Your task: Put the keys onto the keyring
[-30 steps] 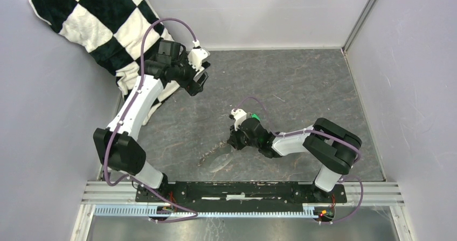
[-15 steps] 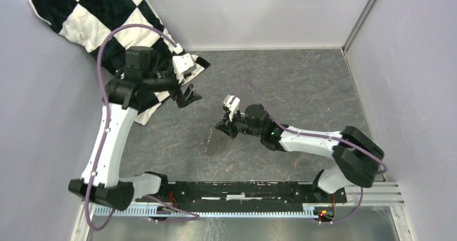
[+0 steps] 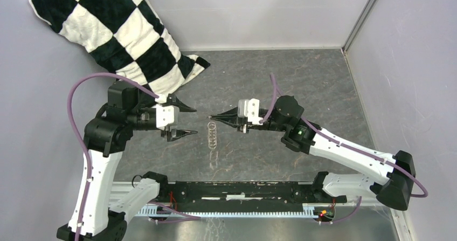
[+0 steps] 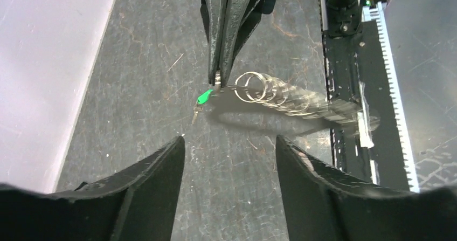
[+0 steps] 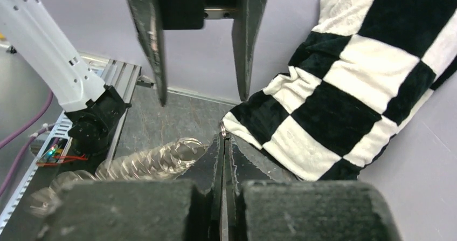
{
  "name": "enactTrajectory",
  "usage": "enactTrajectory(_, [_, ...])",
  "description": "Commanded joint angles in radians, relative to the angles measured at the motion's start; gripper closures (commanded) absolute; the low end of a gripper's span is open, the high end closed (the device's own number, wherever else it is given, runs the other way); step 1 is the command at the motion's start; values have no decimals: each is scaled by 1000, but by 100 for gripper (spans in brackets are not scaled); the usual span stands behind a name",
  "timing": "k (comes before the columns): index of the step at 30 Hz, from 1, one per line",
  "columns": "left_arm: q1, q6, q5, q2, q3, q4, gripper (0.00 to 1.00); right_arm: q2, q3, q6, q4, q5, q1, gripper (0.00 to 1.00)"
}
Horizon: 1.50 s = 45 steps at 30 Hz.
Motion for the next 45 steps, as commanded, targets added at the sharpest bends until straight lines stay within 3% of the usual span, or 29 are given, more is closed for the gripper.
enactTrajectory(1, [-4, 128, 68, -29, -18, 1, 34, -21, 62, -124, -79, -26, 35, 100])
enactTrajectory(8, [-3, 41, 140, -77, -21, 18, 40, -39, 85, -201, -118, 3, 114, 100])
enactTrajectory(24, [-3, 166, 59, -118, -70, 18, 45, 80, 266, -306, -308, 103, 203, 100])
enactTrajectory(29, [-2, 164, 66, -124, -69, 17, 73, 100, 312, -316, -358, 135, 228, 100])
enactTrajectory(33, [-3, 171, 54, -133, -81, 18, 82, 92, 312, -321, -353, 149, 241, 100])
enactTrajectory(35, [-2, 187, 53, -136, -83, 17, 92, 90, 312, -323, -351, 152, 246, 99])
enactTrajectory(38, [-3, 218, 56, -144, -95, 16, 98, 87, 311, -312, -340, 156, 252, 64])
enactTrajectory(42, [-2, 305, 69, -207, -176, 77, 98, 19, 236, -295, -282, 209, 252, 46])
enactTrajectory(45, [-2, 212, 97, -290, -245, 250, 98, -55, 145, -288, -244, 262, 251, 40])
